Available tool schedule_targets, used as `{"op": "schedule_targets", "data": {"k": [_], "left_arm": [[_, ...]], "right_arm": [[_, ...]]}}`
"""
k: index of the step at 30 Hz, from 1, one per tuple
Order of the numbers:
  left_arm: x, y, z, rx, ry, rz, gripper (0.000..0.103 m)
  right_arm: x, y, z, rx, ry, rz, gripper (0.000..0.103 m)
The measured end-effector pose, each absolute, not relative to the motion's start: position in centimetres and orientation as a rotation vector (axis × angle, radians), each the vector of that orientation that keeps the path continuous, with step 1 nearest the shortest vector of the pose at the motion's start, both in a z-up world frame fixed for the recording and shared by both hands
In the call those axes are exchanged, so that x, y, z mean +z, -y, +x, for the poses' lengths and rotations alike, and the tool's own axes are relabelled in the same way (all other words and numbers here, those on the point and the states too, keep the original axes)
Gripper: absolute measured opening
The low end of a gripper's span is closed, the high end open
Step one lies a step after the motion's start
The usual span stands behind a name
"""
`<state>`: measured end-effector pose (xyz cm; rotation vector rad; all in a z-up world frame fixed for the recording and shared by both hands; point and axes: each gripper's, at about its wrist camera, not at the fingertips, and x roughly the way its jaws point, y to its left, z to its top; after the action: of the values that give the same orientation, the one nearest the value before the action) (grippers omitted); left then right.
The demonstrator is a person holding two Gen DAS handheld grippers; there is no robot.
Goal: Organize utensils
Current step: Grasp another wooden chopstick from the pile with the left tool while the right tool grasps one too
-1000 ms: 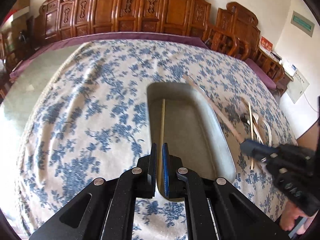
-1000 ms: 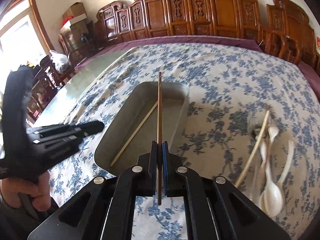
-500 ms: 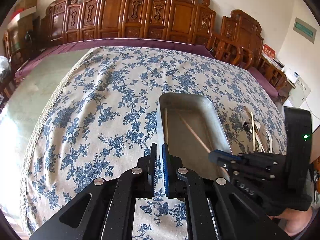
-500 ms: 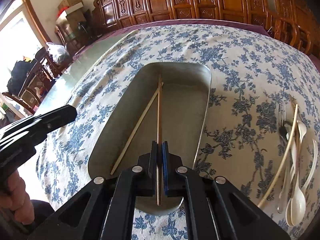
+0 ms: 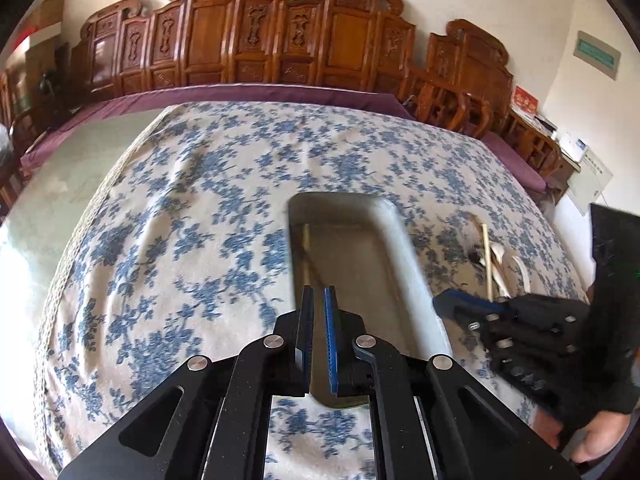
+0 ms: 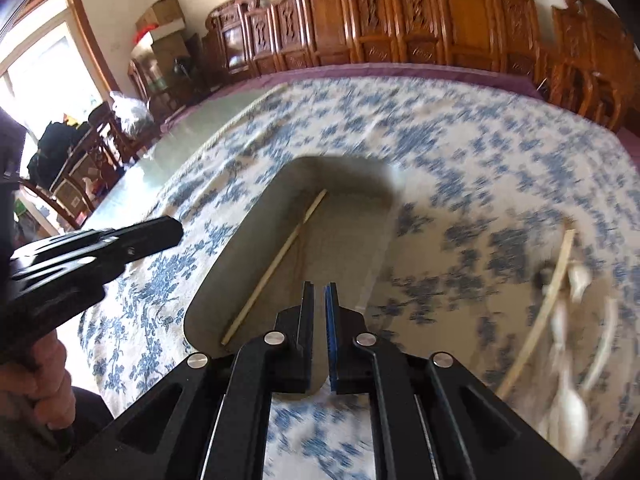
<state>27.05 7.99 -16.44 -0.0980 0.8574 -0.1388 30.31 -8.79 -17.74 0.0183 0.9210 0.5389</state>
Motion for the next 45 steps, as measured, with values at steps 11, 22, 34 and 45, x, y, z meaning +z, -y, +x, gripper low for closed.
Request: {"op": "schedule_targets", "data": {"k": [11,22,34,45], "left_arm": [[-16.6,-1.1,26.4,-0.258,-0.844,-0.015,0.014],[-18.2,4.5,25.7,-0.357,-0.862,0.047,0.014],[-20.2,6.4,26.3,-0.379,-0.9,0.059,0.014],[-20.3,6.9,26.1,-0.384,-0.897,0.074,0.014]], "right_arm": [[-15.6,20.2,28.0,0.36,-0.858,-0.048,0.008],[-19.3,24.4,28.6,0.284,-0.919,-0.046,0.015],[-22.0,22.7,32.7,0.286,-0.984,-0.006,0.025],[-23.2,23.5,33.1,0.204,-1.062,-0.046,0.006]]}}
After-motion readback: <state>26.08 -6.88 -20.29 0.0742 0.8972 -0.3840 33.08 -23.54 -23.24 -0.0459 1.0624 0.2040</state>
